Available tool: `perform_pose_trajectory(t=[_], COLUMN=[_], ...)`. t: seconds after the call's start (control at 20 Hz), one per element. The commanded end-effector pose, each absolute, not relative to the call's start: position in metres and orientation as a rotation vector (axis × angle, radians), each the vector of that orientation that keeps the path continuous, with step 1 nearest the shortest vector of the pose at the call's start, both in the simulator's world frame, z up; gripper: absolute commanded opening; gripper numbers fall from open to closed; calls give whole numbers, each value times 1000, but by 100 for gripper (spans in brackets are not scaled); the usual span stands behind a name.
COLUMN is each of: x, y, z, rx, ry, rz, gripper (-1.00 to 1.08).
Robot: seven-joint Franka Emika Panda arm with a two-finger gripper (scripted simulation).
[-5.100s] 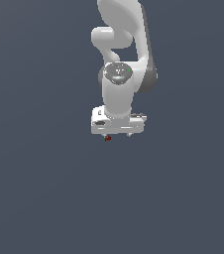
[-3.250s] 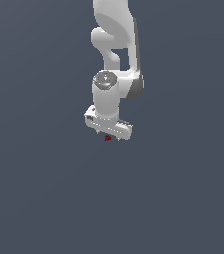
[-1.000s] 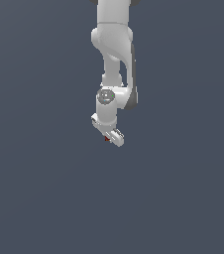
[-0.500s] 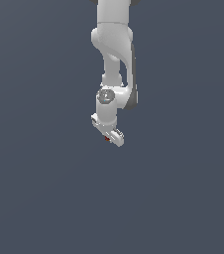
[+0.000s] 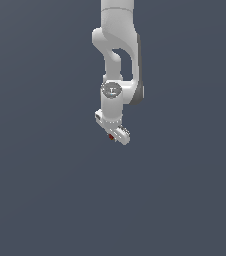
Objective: Pick up the object and move it to a goal position.
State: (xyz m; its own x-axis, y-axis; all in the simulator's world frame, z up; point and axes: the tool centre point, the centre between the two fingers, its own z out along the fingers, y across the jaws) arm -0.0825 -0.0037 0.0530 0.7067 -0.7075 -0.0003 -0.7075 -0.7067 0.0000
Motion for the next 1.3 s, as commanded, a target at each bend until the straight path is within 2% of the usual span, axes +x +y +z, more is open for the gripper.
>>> perform_pose_trajectory(t=[0.0, 1.25], x=[-80, -37], y=[5, 133], z=[70, 309], rx=[-2902, -2904], ry=[1202, 1205], rz=[-1, -3], gripper=[-100, -100])
